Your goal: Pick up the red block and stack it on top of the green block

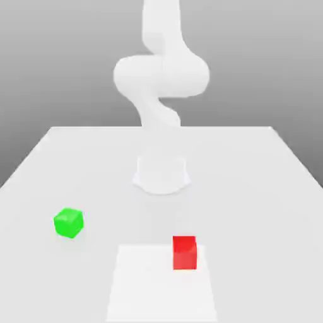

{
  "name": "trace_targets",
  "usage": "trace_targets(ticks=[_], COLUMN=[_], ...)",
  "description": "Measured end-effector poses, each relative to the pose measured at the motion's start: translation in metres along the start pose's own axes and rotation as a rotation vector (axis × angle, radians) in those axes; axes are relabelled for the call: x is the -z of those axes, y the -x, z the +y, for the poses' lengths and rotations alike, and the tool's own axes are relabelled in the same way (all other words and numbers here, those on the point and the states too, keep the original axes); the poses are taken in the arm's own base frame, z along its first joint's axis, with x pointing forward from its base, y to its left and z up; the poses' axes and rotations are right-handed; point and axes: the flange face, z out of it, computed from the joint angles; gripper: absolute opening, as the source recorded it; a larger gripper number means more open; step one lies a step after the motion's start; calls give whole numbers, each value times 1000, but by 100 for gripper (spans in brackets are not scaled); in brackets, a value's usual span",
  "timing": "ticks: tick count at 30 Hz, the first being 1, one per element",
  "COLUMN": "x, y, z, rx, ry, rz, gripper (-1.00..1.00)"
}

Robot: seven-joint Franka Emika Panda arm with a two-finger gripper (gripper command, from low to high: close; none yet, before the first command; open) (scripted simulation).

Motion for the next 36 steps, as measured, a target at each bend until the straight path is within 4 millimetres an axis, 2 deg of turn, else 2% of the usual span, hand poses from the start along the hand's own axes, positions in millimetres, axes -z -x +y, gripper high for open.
trace_targets(ticks=[4,9,13,17,19,24,25,32,36], x=[-100,-203,-269,-316,-332,-366,-371,-372,-350], y=[34,94,155,230,250,275,279,279,265], z=[17,59,110,177,196,221,225,225,210], rx=[5,9,12,15,14,15,15,15,15], ry=[107,239,351,477,503,511,511,511,511], rz=[-106,-237,-348,-474,-499,-508,-508,-507,-507], gripper=[0,0,0,0,0,0,-100,-100,-100])
